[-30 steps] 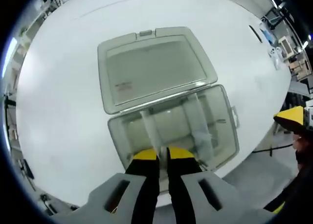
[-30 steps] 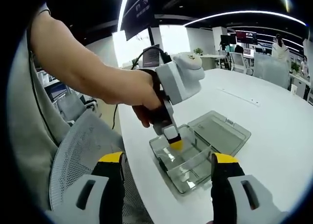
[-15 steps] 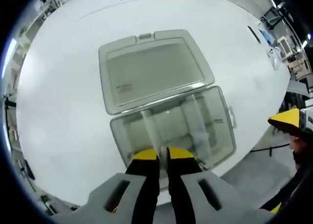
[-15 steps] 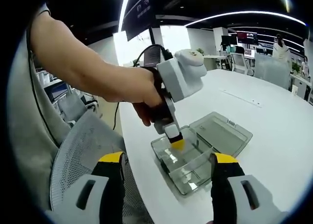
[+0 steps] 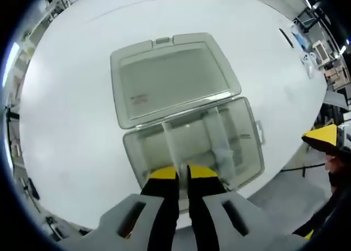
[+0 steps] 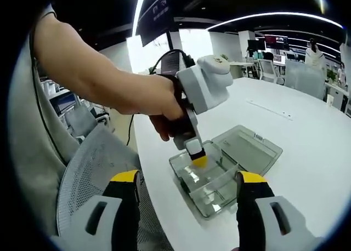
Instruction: Insert the divider into the dual guide fixture by aligning both edges with the guide slots and pushing it downward to the bottom, including one-sided entry, uneven engagement, binding, and posture correction.
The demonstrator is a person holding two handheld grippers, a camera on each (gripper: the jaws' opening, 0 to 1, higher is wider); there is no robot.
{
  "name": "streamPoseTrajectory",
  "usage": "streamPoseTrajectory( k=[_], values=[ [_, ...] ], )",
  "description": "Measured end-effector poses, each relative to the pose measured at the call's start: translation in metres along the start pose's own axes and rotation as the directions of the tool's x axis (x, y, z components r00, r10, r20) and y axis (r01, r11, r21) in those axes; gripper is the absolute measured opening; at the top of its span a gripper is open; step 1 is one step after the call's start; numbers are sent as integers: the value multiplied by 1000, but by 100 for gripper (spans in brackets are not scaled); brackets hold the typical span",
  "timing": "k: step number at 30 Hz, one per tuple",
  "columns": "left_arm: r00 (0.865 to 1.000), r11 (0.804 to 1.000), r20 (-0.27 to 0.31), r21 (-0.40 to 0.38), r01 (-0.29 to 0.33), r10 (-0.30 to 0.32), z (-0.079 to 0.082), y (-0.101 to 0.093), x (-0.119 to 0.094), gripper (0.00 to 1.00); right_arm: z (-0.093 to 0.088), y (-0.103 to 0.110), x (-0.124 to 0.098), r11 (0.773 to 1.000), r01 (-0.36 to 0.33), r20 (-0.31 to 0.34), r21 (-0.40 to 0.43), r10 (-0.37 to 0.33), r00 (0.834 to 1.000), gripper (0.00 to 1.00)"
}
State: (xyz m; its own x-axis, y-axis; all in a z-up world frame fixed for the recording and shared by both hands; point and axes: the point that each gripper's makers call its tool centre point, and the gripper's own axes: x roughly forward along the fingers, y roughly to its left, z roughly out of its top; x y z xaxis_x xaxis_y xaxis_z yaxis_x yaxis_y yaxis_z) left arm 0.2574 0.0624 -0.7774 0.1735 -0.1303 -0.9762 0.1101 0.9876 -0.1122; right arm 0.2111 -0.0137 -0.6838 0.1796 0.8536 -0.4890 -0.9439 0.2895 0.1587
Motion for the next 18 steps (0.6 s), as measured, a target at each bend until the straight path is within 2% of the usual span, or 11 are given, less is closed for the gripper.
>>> streamPoseTrajectory(
  k=[18],
  values=[
    [1000,1000,11,-20,8,-7,0,0,0,2,0,0,-1,1000,-1,-1,0,1,1000,69]
  ],
)
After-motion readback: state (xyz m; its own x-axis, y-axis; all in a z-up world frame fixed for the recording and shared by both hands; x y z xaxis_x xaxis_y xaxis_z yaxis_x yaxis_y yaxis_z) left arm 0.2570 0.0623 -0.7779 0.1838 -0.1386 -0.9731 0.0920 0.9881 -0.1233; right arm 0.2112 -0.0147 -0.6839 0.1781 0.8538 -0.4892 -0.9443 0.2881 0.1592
